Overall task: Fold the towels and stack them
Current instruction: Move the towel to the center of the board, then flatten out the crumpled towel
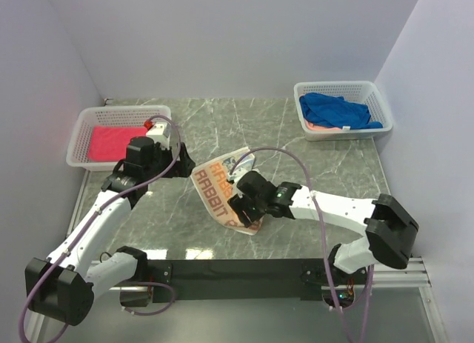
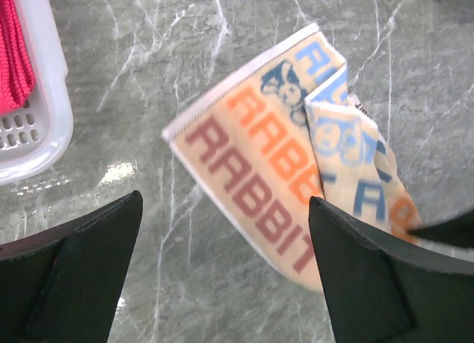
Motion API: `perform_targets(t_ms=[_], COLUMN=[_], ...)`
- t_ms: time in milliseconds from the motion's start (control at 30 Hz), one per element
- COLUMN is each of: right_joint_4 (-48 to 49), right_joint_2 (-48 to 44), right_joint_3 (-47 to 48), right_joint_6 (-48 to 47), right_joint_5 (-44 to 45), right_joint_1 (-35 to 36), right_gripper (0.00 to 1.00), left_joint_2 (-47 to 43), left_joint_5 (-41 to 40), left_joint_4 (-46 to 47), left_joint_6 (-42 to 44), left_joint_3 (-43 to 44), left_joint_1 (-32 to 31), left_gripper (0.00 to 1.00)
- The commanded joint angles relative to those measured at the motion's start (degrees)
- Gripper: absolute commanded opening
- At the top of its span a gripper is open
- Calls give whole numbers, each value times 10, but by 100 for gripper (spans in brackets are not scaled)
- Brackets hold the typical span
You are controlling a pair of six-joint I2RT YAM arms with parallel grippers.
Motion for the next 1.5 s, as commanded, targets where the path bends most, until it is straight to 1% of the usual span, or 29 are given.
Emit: perform_targets(t_ms=[0,33,67,133,200,233,300,367,400,433,467,500,533,700,800,933,1167,1367,1433,1467], right_joint_4=[-31,-37,-41,-37,-13,-7,10,18,25,32,39,51,56,70,84,94,111,121,125,126], right_joint_2=[-65,-76,-96,-105,-102,-90,-69,-39,-30,-19,-16,-14,-9,17,34,61,88,116,134,141], right_joint_3=[25,31,34,41,41,46,55,59,61,60,58,54,53,69,77,89,105,133,150,164], right_joint_6=[30,27,24,11,11,16,28,36,41,43,46,43,41,14,4,-3,-11,-14,-14,-16], right_joint_5=[11,44,63,90,81,63,50,40,32,23,10,7,7,13,7,-9,-11,-4,-3,0], right_joint_1=[20,20,19,3,-19,-42,-66,-92,-98,-111,-115,-118,-120,-142,-160,-167,-175,-192,-196,-199], right_gripper=[70,71,74,75,75,75,74,73,73,72,72,72,72,72,72,72,72,72,72,72], left_joint_2=[-7,-5,-1,6,23,41,65,104,119,150,167,185,217,297,346,402,448,476,484,485], left_joint_5=[-7,-10,-8,13,10,-10,-26,-52,-63,-73,-110,-125,-141,-202,-214,-237,-256,-248,-246,-244], left_joint_4=[19,20,23,39,53,55,65,72,76,74,70,65,56,48,41,19,-13,-25,-27,-27], left_joint_6=[-27,-37,-62,-90,-137,-164,-179,-195,-196,-196,-197,-197,-200,-197,-188,-177,-169,-171,-173,-173], left_joint_3=[0,-1,-2,-4,-9,-10,-10,-7,-3,9,18,26,41,82,111,150,181,184,181,180], left_joint_1=[-1,-1,-1,-1,-8,-17,-28,-37,-39,-45,-47,-48,-51,-52,-52,-56,-67,-81,-82,-83], left_gripper=[99,99,99,99,99,99,98,95,90,88,86,80,78,63,60,60,60,60,59,54])
